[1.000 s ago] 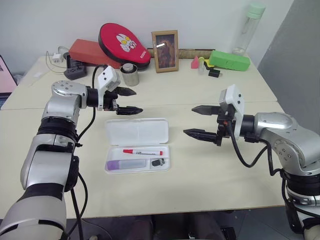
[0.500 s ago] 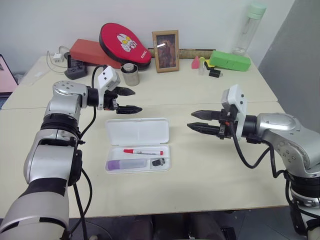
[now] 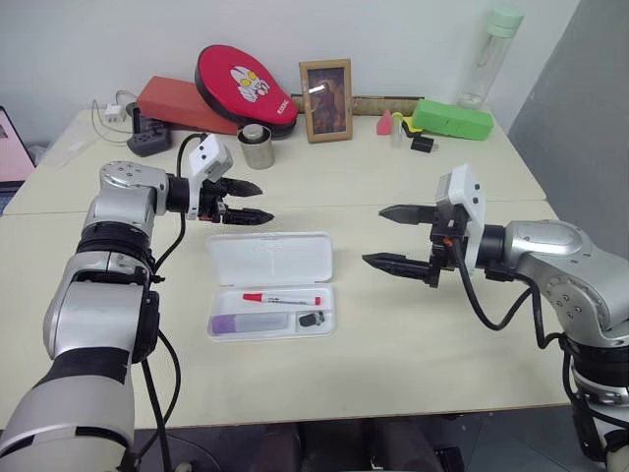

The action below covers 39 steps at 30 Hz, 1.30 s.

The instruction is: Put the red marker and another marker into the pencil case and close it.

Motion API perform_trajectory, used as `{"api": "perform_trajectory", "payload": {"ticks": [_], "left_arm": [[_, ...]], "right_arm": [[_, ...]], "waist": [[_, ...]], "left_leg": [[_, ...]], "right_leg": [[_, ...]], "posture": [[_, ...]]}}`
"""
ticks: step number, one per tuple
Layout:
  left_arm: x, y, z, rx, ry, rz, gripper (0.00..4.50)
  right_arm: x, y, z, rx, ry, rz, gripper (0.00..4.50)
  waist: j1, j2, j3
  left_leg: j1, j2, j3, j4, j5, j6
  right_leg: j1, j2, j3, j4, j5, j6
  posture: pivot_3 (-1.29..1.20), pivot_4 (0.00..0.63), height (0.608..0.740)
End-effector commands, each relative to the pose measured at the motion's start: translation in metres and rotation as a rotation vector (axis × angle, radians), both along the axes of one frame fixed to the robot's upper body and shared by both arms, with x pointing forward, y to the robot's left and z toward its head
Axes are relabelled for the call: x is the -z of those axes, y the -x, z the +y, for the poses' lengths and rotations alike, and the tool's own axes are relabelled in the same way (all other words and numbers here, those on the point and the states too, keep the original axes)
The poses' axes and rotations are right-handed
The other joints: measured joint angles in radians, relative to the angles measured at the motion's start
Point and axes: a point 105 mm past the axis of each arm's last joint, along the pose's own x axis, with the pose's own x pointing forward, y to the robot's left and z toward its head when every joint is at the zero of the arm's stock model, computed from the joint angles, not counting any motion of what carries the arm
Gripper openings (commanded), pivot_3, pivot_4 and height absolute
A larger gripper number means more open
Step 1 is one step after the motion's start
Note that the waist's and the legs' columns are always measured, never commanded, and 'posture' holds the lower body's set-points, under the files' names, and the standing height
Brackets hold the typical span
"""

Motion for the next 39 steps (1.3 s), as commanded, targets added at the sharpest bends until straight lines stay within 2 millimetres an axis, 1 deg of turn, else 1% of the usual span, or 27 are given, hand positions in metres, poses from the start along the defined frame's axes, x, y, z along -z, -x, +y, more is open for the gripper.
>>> {"api": "perform_trajectory", "payload": {"ticks": [1, 2, 3, 11, 12, 13, 16, 20, 23, 27, 32, 36, 39], "left_arm": [[-0.017, -0.001, 0.003, 0.000, 0.011, -0.048, 2.74], [-0.016, 0.000, 0.003, 0.000, 0.007, -0.045, 2.46], [-0.015, 0.000, 0.004, 0.000, 0.004, -0.042, 2.32], [-0.006, 0.005, 0.002, 0.041, -0.034, -0.010, 0.37], [-0.005, 0.005, 0.001, 0.048, -0.034, -0.006, 0.15], [-0.005, 0.006, 0.001, 0.052, -0.032, -0.004, 0.05], [-0.002, 0.008, 0.000, 0.065, -0.031, 0.010, 0.05], [0.007, 0.011, -0.001, 0.089, -0.054, 0.034, 0.05], [0.008, 0.013, -0.003, 0.104, -0.060, 0.038, 0.05], [0.014, 0.020, -0.008, 0.162, -0.067, 0.060, 0.05], [0.019, 0.026, -0.011, 0.187, -0.074, 0.069, 0.05], [0.017, 0.036, -0.017, 0.234, -0.080, 0.056, 0.05], [0.021, 0.048, -0.022, 0.270, -0.093, 0.057, 0.05]], "right_arm": [[-0.013, 0.001, 0.000, -0.004, -0.007, -0.058, 4.50], [-0.013, 0.001, 0.000, -0.004, -0.007, -0.059, 4.50], [-0.013, 0.002, -0.001, -0.005, -0.008, -0.060, 4.50], [-0.016, 0.003, -0.001, -0.011, -0.012, -0.065, 4.50], [-0.016, 0.004, -0.001, -0.012, -0.011, -0.064, 4.50], [-0.015, 0.004, -0.001, -0.014, -0.011, -0.063, 4.50], [-0.015, 0.004, 0.000, -0.017, -0.011, -0.061, 4.50], [-0.015, 0.005, 0.000, -0.019, -0.012, -0.063, 4.50], [-0.015, 0.005, 0.000, -0.019, -0.010, -0.062, 4.50], [-0.016, 0.005, 0.000, -0.014, -0.014, -0.064, 4.50], [-0.015, 0.005, -0.001, -0.013, -0.015, -0.064, 4.50], [-0.015, 0.005, -0.001, -0.010, -0.016, -0.064, 4.50], [-0.014, 0.005, -0.001, -0.010, -0.016, -0.063, 4.50]], "waist": [[0.000, 0.000, 0.000], [0.000, 0.000, 0.000], [0.000, 0.000, 0.000], [0.000, 0.000, 0.000], [0.000, 0.000, 0.000], [0.000, 0.000, 0.000], [0.000, 0.000, 0.000], [0.000, 0.000, 0.000], [0.000, 0.000, 0.000], [0.000, 0.000, 0.000], [0.000, 0.000, 0.000], [0.000, 0.000, 0.000], [-0.001, 0.000, 0.000]], "left_leg": [[0.000, 0.000, 0.000, 0.000, 0.000, 0.000], [0.000, 0.000, 0.000, 0.000, 0.000, 0.000], [0.000, 0.000, 0.000, 0.000, 0.000, 0.000], [0.000, 0.000, 0.000, 0.000, 0.000, 0.000], [0.000, 0.000, 0.000, 0.000, 0.000, 0.000], [0.000, 0.000, 0.000, 0.000, 0.000, 0.000], [0.000, 0.000, 0.000, 0.000, 0.000, 0.000], [0.000, 0.000, 0.000, 0.000, 0.000, 0.000], [0.000, 0.000, 0.000, 0.000, 0.000, 0.000], [0.000, 0.001, 0.000, 0.000, 0.000, 0.000], [0.001, 0.001, 0.000, 0.000, 0.000, 0.000], [0.001, 0.001, 0.000, 0.000, 0.000, 0.000], [0.001, 0.002, -0.001, 0.000, 0.000, 0.000]], "right_leg": [[0.000, 0.000, 0.000, 0.000, 0.000, 0.000], [0.000, 0.000, 0.000, 0.000, 0.000, 0.000], [0.000, 0.000, 0.000, 0.000, 0.000, 0.000], [0.000, 0.000, 0.000, 0.000, 0.000, 0.000], [0.000, 0.000, 0.000, 0.000, 0.000, 0.000], [0.000, 0.000, 0.000, 0.000, 0.000, 0.000], [0.000, 0.000, 0.000, 0.000, 0.000, 0.000], [0.000, 0.000, 0.000, 0.001, 0.000, 0.000], [0.000, 0.000, 0.000, 0.001, 0.000, 0.000], [0.000, 0.000, 0.000, 0.001, 0.000, 0.000], [0.000, 0.000, 0.001, 0.001, 0.000, 0.000], [0.000, 0.000, 0.001, 0.001, 0.000, 0.000], [0.000, -0.001, 0.001, 0.001, 0.000, 0.000]], "posture": [[0.00, 0.150, 0.740], [0.00, 0.150, 0.740], [0.00, 0.150, 0.740], [0.00, 0.150, 0.740], [0.00, 0.150, 0.740], [0.00, 0.150, 0.740], [0.00, 0.150, 0.740], [0.00, 0.150, 0.740], [0.00, 0.150, 0.740], [0.00, 0.150, 0.740], [0.00, 0.150, 0.740], [0.00, 0.150, 0.740], [0.00, 0.150, 0.740]]}}
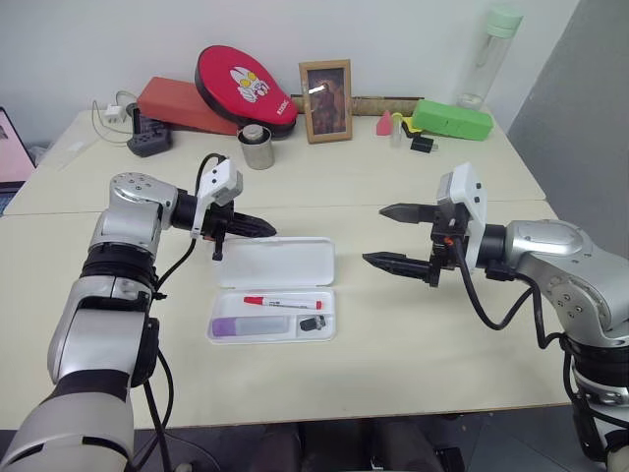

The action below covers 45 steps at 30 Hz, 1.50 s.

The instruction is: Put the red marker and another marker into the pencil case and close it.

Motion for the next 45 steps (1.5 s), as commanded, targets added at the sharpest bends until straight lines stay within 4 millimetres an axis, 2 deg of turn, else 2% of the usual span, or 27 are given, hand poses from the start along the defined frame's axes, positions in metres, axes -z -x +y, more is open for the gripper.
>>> {"api": "perform_trajectory", "payload": {"ticks": [1, 8, 12, 18, 22, 29, 34, 37, 45], "left_arm": [[0.001, 0.016, -0.007, 0.061, -0.016, 0.007, 0.05], [0.007, 0.039, -0.015, 0.094, -0.026, 0.007, 0.05], [0.023, 0.062, -0.020, 0.130, -0.048, 0.055, 0.05], [0.048, 0.081, -0.024, 0.132, -0.058, 0.127, 0.05], [0.068, 0.086, -0.026, 0.110, -0.073, 0.162, 0.05], [0.092, 0.091, -0.028, 0.095, -0.105, 0.188, 0.05], [0.099, 0.092, -0.029, 0.091, -0.106, 0.199, 0.05], [0.107, 0.094, -0.028, 0.093, -0.142, 0.197, 0.05], [0.085, 0.086, -0.025, 0.050, -0.065, 0.162, 0.05]], "right_arm": [[-0.014, 0.005, -0.001, -0.008, -0.011, -0.065, 4.50], [-0.012, 0.004, -0.001, -0.007, -0.010, -0.060, 4.50], [-0.012, 0.005, -0.001, -0.011, -0.008, -0.060, 4.50], [-0.010, 0.008, 0.000, -0.027, -0.005, -0.056, 4.50], [-0.008, 0.017, 0.003, -0.075, 0.007, -0.052, 4.50], [0.000, 0.040, 0.007, -0.187, 0.049, -0.018, 4.50], [0.014, 0.041, 0.004, -0.188, 0.127, 0.007, 4.50], [0.015, 0.041, 0.003, -0.185, 0.130, 0.007, 4.50], [0.012, 0.040, 0.003, -0.182, 0.110, 0.005, 4.50]], "waist": [[0.000, 0.000, 0.000], [0.000, 0.001, -0.001], [0.000, 0.002, -0.001], [0.002, 0.002, -0.001], [0.002, 0.002, -0.001], [0.004, 0.002, -0.001], [0.004, 0.003, -0.002], [0.004, 0.003, -0.002], [0.004, 0.004, -0.003]], "left_leg": [[0.000, 0.000, 0.000, 0.000, 0.000, 0.000], [0.002, 0.001, 0.000, 0.000, 0.000, 0.000], [0.003, 0.001, 0.000, 0.000, 0.000, 0.000], [0.002, 0.001, 0.000, 0.000, 0.000, 0.000], [0.002, 0.001, 0.000, 0.000, 0.000, 0.000], [0.003, 0.001, 0.000, 0.000, 0.000, 0.000], [0.005, 0.000, 0.001, 0.000, 0.000, 0.000], [0.005, 0.000, 0.001, 0.000, 0.000, 0.000], [0.006, 0.000, 0.001, -0.001, 0.000, 0.000]], "right_leg": [[0.000, 0.000, 0.000, 0.000, 0.000, 0.000], [0.001, -0.002, 0.001, 0.001, 0.000, 0.000], [0.002, -0.002, 0.002, 0.002, 0.000, 0.000], [0.002, -0.002, 0.001, 0.002, 0.000, 0.000], [0.002, -0.003, 0.001, 0.001, 0.000, 0.000], [0.003, -0.003, 0.000, 0.000, 0.000, 0.000], [0.005, -0.003, 0.000, 0.000, 0.000, 0.000], [0.005, -0.003, 0.001, -0.001, 0.000, 0.000], [0.007, -0.003, 0.000, -0.001, 0.000, 0.000]], "posture": [[0.00, 0.150, 0.740], [0.00, 0.150, 0.740], [0.00, 0.150, 0.740], [0.00, 0.150, 0.740], [0.00, 0.150, 0.740], [0.00, 0.150, 0.740], [0.00, 0.150, 0.740], [0.00, 0.150, 0.740], [0.00, 0.150, 0.740]]}}
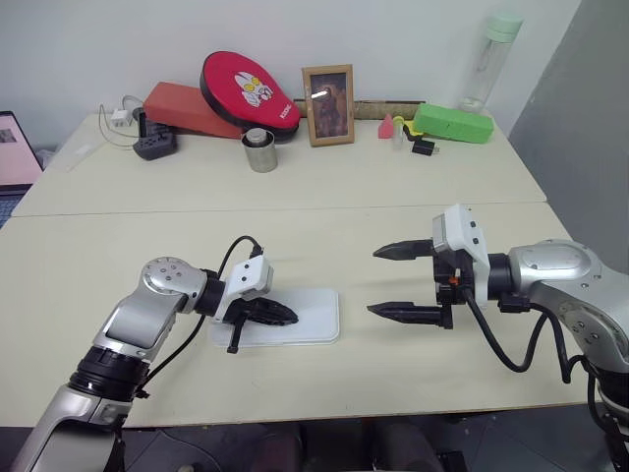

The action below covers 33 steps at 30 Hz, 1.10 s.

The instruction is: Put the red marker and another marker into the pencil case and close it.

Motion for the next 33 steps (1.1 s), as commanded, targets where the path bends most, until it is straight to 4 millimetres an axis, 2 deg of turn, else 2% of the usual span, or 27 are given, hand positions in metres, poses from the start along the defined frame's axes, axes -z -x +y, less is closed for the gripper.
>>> {"api": "perform_trajectory", "payload": {"ticks": [1, 3, 5, 6, 9, 11, 12, 15, 18, 19, 22, 26, 27, 33], "left_arm": [[0.003, 0.000, 0.010, -0.063, -0.014, 0.032, 0.05], [-0.010, -0.001, 0.011, -0.094, 0.041, 0.031, 0.05], [-0.036, -0.006, 0.010, -0.152, 0.158, 0.007, 0.05], [-0.045, -0.007, 0.010, -0.173, 0.197, -0.006, 0.42], [-0.069, -0.012, 0.013, -0.246, 0.290, -0.029, 0.86], [-0.090, -0.030, 0.026, -0.394, 0.361, -0.139, 1.27], [-0.101, -0.040, 0.038, -0.496, 0.395, -0.219, 1.43], [-0.115, -0.059, 0.068, -0.732, 0.433, -0.361, 2.13], [-0.115, -0.061, 0.093, -0.866, 0.474, -0.368, 2.79], [-0.113, -0.059, 0.102, -0.897, 0.479, -0.365, 2.88], [-0.100, -0.055, 0.132, -1.013, 0.404, -0.398, 3.46], [-0.091, -0.049, 0.142, -1.025, 0.350, -0.401, 4.38], [-0.088, -0.046, 0.144, -1.031, 0.329, -0.402, 4.49], [-0.076, -0.039, 0.150, -1.037, 0.278, -0.400, 4.49]], "right_arm": [[-0.009, 0.003, 0.000, -0.013, -0.015, -0.046, 4.50], [-0.009, 0.002, 0.000, -0.011, -0.021, -0.045, 4.50], [-0.011, 0.002, -0.002, -0.008, -0.041, -0.040, 4.50], [-0.011, 0.002, -0.002, -0.005, -0.047, -0.038, 4.50], [-0.015, -0.001, -0.004, 0.017, -0.079, -0.044, 4.50], [-0.020, -0.012, -0.010, 0.078, -0.131, -0.059, 4.50], [-0.020, -0.026, -0.017, 0.155, -0.147, -0.066, 4.50], [-0.016, -0.055, -0.033, 0.315, -0.169, -0.073, 4.50], [-0.010, -0.072, -0.047, 0.410, -0.185, -0.057, 4.50], [-0.007, -0.076, -0.051, 0.428, -0.183, -0.049, 4.50], [0.002, -0.084, -0.057, 0.454, -0.166, -0.024, 4.50], [0.007, -0.087, -0.059, 0.453, -0.148, -0.014, 4.50], [0.007, -0.089, -0.059, 0.453, -0.147, -0.012, 4.50], [0.011, -0.099, -0.060, 0.460, -0.125, -0.013, 4.50]], "waist": [[0.000, 0.000, 0.000], [-0.002, 0.000, 0.000], [-0.003, 0.000, 0.000], [-0.003, -0.001, 0.001], [-0.001, -0.002, 0.001], [0.000, -0.002, 0.001], [0.000, -0.002, 0.001], [-0.001, -0.002, 0.001], [-0.003, -0.002, 0.001], [-0.003, -0.002, 0.001], [-0.003, -0.002, 0.001], [0.000, -0.002, 0.001], [0.000, -0.002, 0.001], [0.000, -0.002, 0.001]], "left_leg": [[0.000, 0.000, 0.000, 0.000, 0.000, 0.000], [0.000, 0.000, 0.000, 0.000, 0.000, 0.000], [0.000, 0.000, 0.000, 0.000, 0.000, 0.000], [-0.001, 0.000, 0.000, 0.000, 0.000, 0.000], [-0.004, 0.001, -0.003, 0.001, 0.000, 0.000], [-0.004, 0.001, -0.002, 0.000, 0.000, 0.000], [-0.004, 0.001, -0.002, 0.000, 0.000, 0.000], [-0.003, 0.001, -0.002, 0.001, 0.000, 0.000], [-0.002, 0.000, -0.001, 0.000, 0.000, 0.000], [-0.002, 0.000, -0.001, 0.000, 0.000, 0.000], [-0.003, 0.001, -0.001, -0.001, 0.000, 0.000], [-0.004, 0.000, -0.001, -0.001, 0.000, 0.000], [-0.004, 0.000, -0.001, -0.001, 0.000, 0.000], [-0.004, 0.000, -0.001, -0.001, 0.000, 0.000]], "right_leg": [[0.000, 0.000, 0.000, 0.000, 0.000, 0.000], [0.000, 0.000, 0.000, 0.000, 0.000, 0.000], [0.000, 0.000, 0.000, 0.000, 0.000, 0.000], [-0.001, 0.000, 0.000, 0.000, 0.000, 0.000], [-0.002, 0.000, 0.000, 0.000, 0.000, 0.000], [-0.002, 0.000, 0.000, -0.001, 0.000, 0.000], [-0.002, 0.000, 0.000, -0.001, 0.000, 0.000], [-0.002, -0.001, 0.000, -0.001, 0.000, 0.000], [-0.003, -0.001, 0.000, 0.000, 0.000, 0.000], [-0.003, -0.001, 0.001, -0.001, 0.000, 0.000], [-0.004, -0.002, 0.002, -0.001, 0.000, 0.000], [-0.004, -0.002, 0.001, -0.001, 0.000, 0.000], [-0.004, -0.002, 0.001, -0.001, 0.000, 0.000], [-0.004, -0.003, 0.001, -0.001, 0.000, 0.000]], "posture": [[0.00, 0.150, 0.740], [0.00, 0.150, 0.740], [0.00, 0.150, 0.740], [0.00, 0.150, 0.740], [0.00, 0.150, 0.740], [0.00, 0.150, 0.740], [0.00, 0.150, 0.740], [0.00, 0.150, 0.740], [0.00, 0.150, 0.740], [0.00, 0.150, 0.740], [0.00, 0.150, 0.740], [0.00, 0.150, 0.740], [0.00, 0.150, 0.740], [0.00, 0.150, 0.740]]}}
